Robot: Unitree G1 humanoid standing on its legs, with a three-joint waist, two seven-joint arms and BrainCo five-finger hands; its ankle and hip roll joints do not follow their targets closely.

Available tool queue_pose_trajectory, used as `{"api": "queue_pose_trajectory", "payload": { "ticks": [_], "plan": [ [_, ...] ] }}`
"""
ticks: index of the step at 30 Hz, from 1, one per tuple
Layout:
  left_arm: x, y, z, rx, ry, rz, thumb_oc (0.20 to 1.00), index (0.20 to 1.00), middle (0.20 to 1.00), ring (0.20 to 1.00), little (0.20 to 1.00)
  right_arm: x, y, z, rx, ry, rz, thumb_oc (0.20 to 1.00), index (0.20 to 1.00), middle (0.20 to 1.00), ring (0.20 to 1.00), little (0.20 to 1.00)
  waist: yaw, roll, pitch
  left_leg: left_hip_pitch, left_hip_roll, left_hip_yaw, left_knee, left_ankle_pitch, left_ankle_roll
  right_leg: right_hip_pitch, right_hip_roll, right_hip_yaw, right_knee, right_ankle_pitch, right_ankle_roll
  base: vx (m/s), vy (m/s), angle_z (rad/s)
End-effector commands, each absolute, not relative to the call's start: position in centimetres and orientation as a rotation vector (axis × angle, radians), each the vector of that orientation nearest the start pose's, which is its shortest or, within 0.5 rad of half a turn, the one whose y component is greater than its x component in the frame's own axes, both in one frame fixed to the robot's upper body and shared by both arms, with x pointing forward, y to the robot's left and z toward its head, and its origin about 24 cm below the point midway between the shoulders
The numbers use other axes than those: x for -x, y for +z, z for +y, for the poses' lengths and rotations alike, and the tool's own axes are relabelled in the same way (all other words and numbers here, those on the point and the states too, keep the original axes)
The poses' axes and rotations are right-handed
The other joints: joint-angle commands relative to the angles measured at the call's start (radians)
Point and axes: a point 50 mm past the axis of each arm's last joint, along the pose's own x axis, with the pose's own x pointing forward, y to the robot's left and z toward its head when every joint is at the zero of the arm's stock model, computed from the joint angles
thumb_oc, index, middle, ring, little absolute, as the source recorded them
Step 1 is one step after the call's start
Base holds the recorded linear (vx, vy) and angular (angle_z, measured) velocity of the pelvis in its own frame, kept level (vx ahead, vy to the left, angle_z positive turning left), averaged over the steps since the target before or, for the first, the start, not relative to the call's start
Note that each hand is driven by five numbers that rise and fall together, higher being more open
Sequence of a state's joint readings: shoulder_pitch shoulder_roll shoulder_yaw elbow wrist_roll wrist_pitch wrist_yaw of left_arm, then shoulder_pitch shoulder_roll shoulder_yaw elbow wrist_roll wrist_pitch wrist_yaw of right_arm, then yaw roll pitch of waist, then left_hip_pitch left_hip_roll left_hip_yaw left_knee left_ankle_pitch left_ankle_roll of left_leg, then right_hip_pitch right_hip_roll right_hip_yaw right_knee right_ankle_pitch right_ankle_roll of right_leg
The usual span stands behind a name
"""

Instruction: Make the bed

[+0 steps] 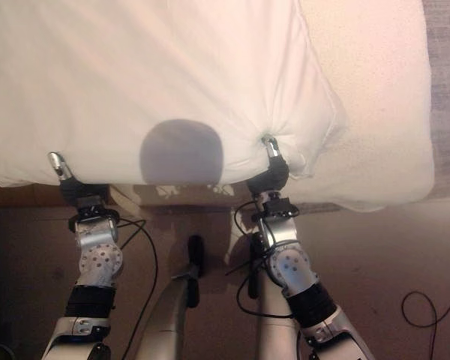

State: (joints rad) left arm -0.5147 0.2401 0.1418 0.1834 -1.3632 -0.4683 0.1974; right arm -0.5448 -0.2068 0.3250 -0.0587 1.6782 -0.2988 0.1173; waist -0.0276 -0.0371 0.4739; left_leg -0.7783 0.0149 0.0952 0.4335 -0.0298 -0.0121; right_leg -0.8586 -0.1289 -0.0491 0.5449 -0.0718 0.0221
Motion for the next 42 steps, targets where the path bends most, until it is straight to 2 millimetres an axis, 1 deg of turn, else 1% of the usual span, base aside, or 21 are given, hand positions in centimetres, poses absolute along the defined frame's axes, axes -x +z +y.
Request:
{"api": "queue_pose_trajectory", "payload": {
  "ticks": [1, 5, 6, 7, 18, 21, 26, 27, 28, 29, 31, 32, 34, 35, 36, 37, 38, 39, 40, 41, 42],
  "plan": [
    [-30.3, 15.5, 29.3, 1.161, 0.519, -0.74, 1.0, 1.0, 1.0, 1.0, 1.0, -28.2, 19.9, -11.2, -1.405, 0.665, -0.516, 0.2, 0.2, 0.2, 0.2, 0.2, -0.019, 0.061, -0.109, -0.04, -0.023, -0.015, -0.029, 0.003, 0.003, -0.005, 0.011, -0.01, -0.074, 0.037, 0.08, 0.0, 0.0, 0.0],
    [-30.4, 15.6, 30.3, 1.123, 0.554, -0.726, 1.0, 1.0, 1.0, 1.0, 1.0, -28.1, 19.7, -11.2, -1.393, 0.663, -0.501, 0.2, 0.2, 0.2, 0.2, 0.2, -0.02, 0.066, -0.109, -0.041, -0.021, -0.015, -0.024, 0.002, 0.003, -0.006, 0.01, -0.012, -0.07, 0.036, 0.079, 0.0, 0.0, 0.0],
    [-30.5, 15.8, 30.6, 1.097, 0.56, -0.719, 0.404, 0.404, 0.404, 0.404, 0.404, -28.0, 19.6, -11.3, -1.383, 0.654, -0.494, 0.2, 0.2, 0.2, 0.2, 0.2, -0.023, 0.068, -0.108, -0.038, -0.019, -0.015, -0.026, 0.004, 0.001, -0.003, 0.01, -0.011, -0.07, 0.036, 0.078, 0.0, 0.0, 0.0],
    [-30.5, 15.9, 30.7, 1.088, 0.562, -0.719, 0.2, 0.2, 0.2, 0.2, 0.2, -28.0, 19.5, -11.4, -1.383, 0.65, -0.492, 0.2, 0.2, 0.2, 0.2, 0.2, -0.023, 0.069, -0.108, -0.036, -0.019, -0.015, -0.027, 0.005, 0.0, -0.001, 0.011, -0.011, -0.071, 0.036, 0.078, 0.0, 0.0, 0.0],
    [-31.0, 16.1, 30.1, 1.051, 0.52, -0.695, 0.2, 0.2, 0.2, 0.2, 0.2, -27.9, 19.0, -11.8, -1.353, 0.622, -0.479, 0.2, 0.2, 0.2, 0.2, 0.2, -0.034, 0.075, -0.103, 0.016, -0.016, -0.008, -0.082, 0.028, -0.009, 0.04, 0.023, -0.001, -0.106, 0.047, 0.08, 0.0, -0.002, -0.01],
    [-31.1, 15.6, 29.4, 1.045, 0.489, -0.675, 0.2, 0.2, 0.2, 0.2, 0.2, -28.0, 18.0, -12.1, -1.344, 0.572, -0.451, 0.2, 0.2, 0.2, 0.2, 0.2, -0.035, 0.081, -0.101, 0.071, -0.019, -0.005, -0.145, 0.059, -0.014, 0.078, 0.035, 0.001, -0.141, 0.051, 0.079, 0.0, -0.037, -0.06],
    [-30.9, 14.1, 28.0, 1.027, 0.44, -0.619, 0.2, 0.2, 0.2, 0.2, 0.2, -28.6, 16.3, -14.1, -1.281, 0.438, -0.43, 0.2, 0.2, 0.2, 0.2, 0.2, -0.039, 0.084, -0.11, 0.141, -0.011, -0.016, -0.203, 0.088, -0.028, 0.137, 0.047, -0.01, -0.164, 0.042, 0.07, 0.02, -0.125, -0.08],
    [-30.7, 13.9, 27.0, 1.039, 0.396, -0.626, 0.2, 0.2, 0.2, 0.2, 0.2, -28.8, 15.1, -15.5, -1.212, 0.348, -0.419, 0.2, 0.2, 0.2, 0.2, 0.2, -0.038, 0.069, -0.108, 0.174, -0.001, -0.036, -0.184, 0.093, -0.053, 0.211, 0.059, -0.02, -0.193, 0.022, 0.06, 0.01, -0.166, 0.05],
    [-30.7, 13.9, 27.0, 1.039, 0.395, -0.626, 0.2, 0.2, 0.2, 0.2, 0.2, -28.8, 15.1, -15.5, -1.212, 0.348, -0.42, 0.2, 0.2, 0.2, 0.2, 0.2, -0.039, 0.07, -0.108, 0.174, -0.001, -0.038, -0.185, 0.097, -0.053, 0.212, 0.06, -0.021, -0.198, 0.027, 0.059, 0.02, -0.276, 0.17],
    [-30.2, 14.1, 26.3, 1.052, 0.368, -0.653, 0.2, 0.2, 0.2, 0.2, 0.2, -28.8, 14.2, -16.8, -1.163, 0.278, -0.41, 0.2, 0.2, 0.2, 0.2, 0.2, -0.024, 0.041, -0.089, 0.178, -0.002, -0.081, -0.116, 0.111, -0.083, 0.262, 0.063, -0.021, -0.208, 0.017, 0.043, 0.0, -0.137, 0.29],
    [-29.5, 14.1, 26.2, 1.072, 0.375, -0.683, 0.2, 0.2, 0.2, 0.2, 0.2, -28.8, 13.2, -17.9, -1.115, 0.189, -0.397, 0.2, 0.2, 0.2, 0.2, 0.2, -0.007, 0.014, -0.082, 0.212, -0.019, -0.155, -0.101, 0.101, -0.085, 0.299, 0.06, -0.012, -0.222, 0.01, 0.037, 0.03, -0.097, 0.36],
    [-29.1, 13.7, 26.4, 1.08, 0.393, -0.685, 0.2, 0.2, 0.2, 0.2, 0.2, -28.9, 12.5, -18.5, -1.084, 0.132, -0.379, 0.2, 0.2, 0.2, 0.2, 0.2, -0.005, 0.003, -0.086, 0.25, -0.001, -0.185, -0.143, 0.094, -0.076, 0.309, 0.065, -0.004, -0.22, 0.006, 0.037, 0.04, -0.013, 0.13],
    [-28.7, 13.5, 26.8, 1.078, 0.414, -0.7, 0.2, 0.2, 0.2, 0.2, 0.2, -28.9, 11.0, -20.2, -0.97, 0.005, -0.346, 0.2, 0.2, 0.2, 0.2, 0.2, -0.01, -0.014, -0.087, 0.308, 0.121, -0.177, -0.229, 0.137, -0.08, 0.323, 0.052, 0.011, -0.207, 0.0, 0.043, 0.04, 0.1, -0.12],
    [-28.6, 13.4, 27.2, 1.076, 0.429, -0.703, 0.2, 0.2, 0.2, 0.2, 0.2, -28.9, 10.7, -20.9, -0.911, -0.048, -0.341, 0.2, 0.2, 0.2, 0.2, 0.2, -0.005, -0.013, -0.092, 0.338, 0.159, -0.187, -0.283, 0.16, -0.085, 0.329, 0.042, 0.019, -0.205, -0.005, 0.051, 0.04, 0.273, -0.01],
    [-28.6, 13.7, 27.4, 1.079, 0.436, -0.724, 0.2, 0.2, 0.2, 0.2, 0.2, -28.9, 10.5, -21.5, -0.862, -0.107, -0.34, 0.2, 0.2, 0.2, 0.2, 0.2, -0.001, -0.007, -0.097, 0.356, 0.187, -0.203, -0.342, 0.194, -0.096, 0.319, 0.032, 0.03, -0.203, 0.002, 0.061, 0.03, 0.219, 0.0],
    [-28.6, 13.7, 27.4, 1.079, 0.436, -0.725, 0.2, 0.2, 0.2, 0.2, 0.2, -28.9, 10.5, -21.5, -0.86, -0.108, -0.34, 0.2, 0.2, 0.2, 0.2, 0.2, 0.0, -0.007, -0.096, 0.364, 0.189, -0.201, -0.356, 0.202, -0.098, 0.32, 0.033, 0.03, -0.202, 0.002, 0.06, 0.01, 0.41, 0.1],
    [-28.9, 14.4, 27.5, 1.089, 0.436, -0.746, 0.2, 0.2, 0.2, 0.2, 0.2, -29.1, 10.4, -22.4, -0.759, -0.221, -0.342, 0.2, 0.2, 0.2, 0.2, 0.2, 0.01, 0.002, -0.102, 0.395, 0.215, -0.226, -0.433, 0.241, -0.122, 0.315, 0.009, 0.051, -0.198, 0.012, 0.087, 0.01, 0.283, 0.07],
    [-28.9, 14.4, 27.5, 1.089, 0.435, -0.746, 0.2, 0.2, 0.2, 0.2, 0.2, -29.1, 10.4, -22.4, -0.757, -0.223, -0.342, 0.2, 0.2, 0.2, 0.2, 0.2, 0.011, 0.002, -0.101, 0.397, 0.215, -0.225, -0.438, 0.244, -0.122, 0.315, 0.01, 0.052, -0.198, 0.013, 0.087, 0.0, 0.642, 0.17],
    [-28.7, 14.3, 27.8, 1.071, 0.434, -0.753, 0.2, 0.2, 0.2, 0.2, 0.2, -29.1, 10.5, -23.0, -0.658, -0.285, -0.35, 0.2, 0.2, 0.2, 0.2, 0.2, 0.014, 0.0, -0.102, 0.394, 0.176, -0.262, -0.359, 0.172, -0.111, 0.321, -0.02, 0.078, -0.209, 0.034, 0.116, -0.03, 0.483, 0.0],
    [-29.0, 14.3, 27.7, 1.077, 0.421, -0.75, 0.2, 0.2, 0.2, 0.2, 0.2, -29.0, 10.7, -23.2, -0.648, -0.319, -0.369, 0.2, 0.2, 0.2, 0.2, 0.2, 0.0, -0.002, -0.103, 0.367, 0.176, -0.203, -0.315, 0.13, -0.104, 0.322, -0.053, 0.076, -0.218, 0.062, 0.134, -0.03, 0.695, -0.13],
    [-29.3, 14.3, 27.4, 1.078, 0.399, -0.74, 0.2, 0.2, 0.2, 0.2, 0.2, -29.0, 10.4, -23.3, -0.662, -0.341, -0.366, 0.2, 0.2, 0.2, 0.2, 0.2, -0.002, -0.007, -0.104, 0.362, 0.147, -0.167, -0.257, 0.064, -0.098, 0.347, -0.094, 0.079, -0.257, 0.094, 0.161, -0.01, 0.57, -0.25]
  ]
}}
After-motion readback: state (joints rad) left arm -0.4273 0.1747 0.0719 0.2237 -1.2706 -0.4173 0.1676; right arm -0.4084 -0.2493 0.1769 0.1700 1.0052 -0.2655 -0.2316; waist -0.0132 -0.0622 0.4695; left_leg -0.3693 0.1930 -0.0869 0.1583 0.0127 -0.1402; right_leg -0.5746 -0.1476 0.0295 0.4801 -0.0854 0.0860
